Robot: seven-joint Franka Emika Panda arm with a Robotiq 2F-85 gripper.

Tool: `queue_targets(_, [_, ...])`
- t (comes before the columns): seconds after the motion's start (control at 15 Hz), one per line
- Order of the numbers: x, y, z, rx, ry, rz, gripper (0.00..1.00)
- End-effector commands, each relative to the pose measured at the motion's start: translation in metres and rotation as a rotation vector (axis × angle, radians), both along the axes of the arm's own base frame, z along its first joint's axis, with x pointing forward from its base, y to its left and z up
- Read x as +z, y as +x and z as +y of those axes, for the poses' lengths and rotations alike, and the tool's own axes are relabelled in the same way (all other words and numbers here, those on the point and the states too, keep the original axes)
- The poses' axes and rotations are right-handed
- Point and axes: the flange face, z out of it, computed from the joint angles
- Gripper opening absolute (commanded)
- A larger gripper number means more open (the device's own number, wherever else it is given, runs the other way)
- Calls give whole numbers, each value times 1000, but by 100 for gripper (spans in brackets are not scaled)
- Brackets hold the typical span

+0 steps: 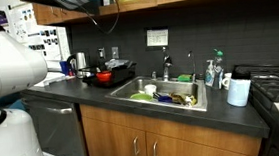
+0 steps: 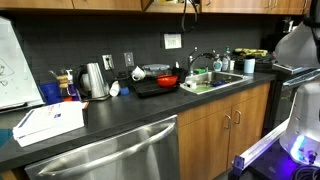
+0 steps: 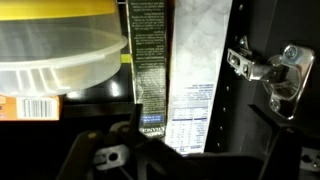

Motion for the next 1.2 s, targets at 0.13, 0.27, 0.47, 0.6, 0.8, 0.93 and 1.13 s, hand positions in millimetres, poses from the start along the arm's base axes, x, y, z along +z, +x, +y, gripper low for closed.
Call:
queue_targets(0.13, [17,1,10,25,-18,-37,100])
queue_targets(0.27, [18,2,9,20,-18,-40,100])
queue_targets(0.47, [16,4,6,3,-22,-41,100])
queue_targets(0.6, [13,7,3,-8,-25,-38,100])
queue_targets(0.8, [4,12,-5,-34,-37,-26,100])
queue_targets(0.93, [4,8,-3,-16,-16,-16,100])
queue_targets(1.13, [3,8,-3,-15,-15,-13,100])
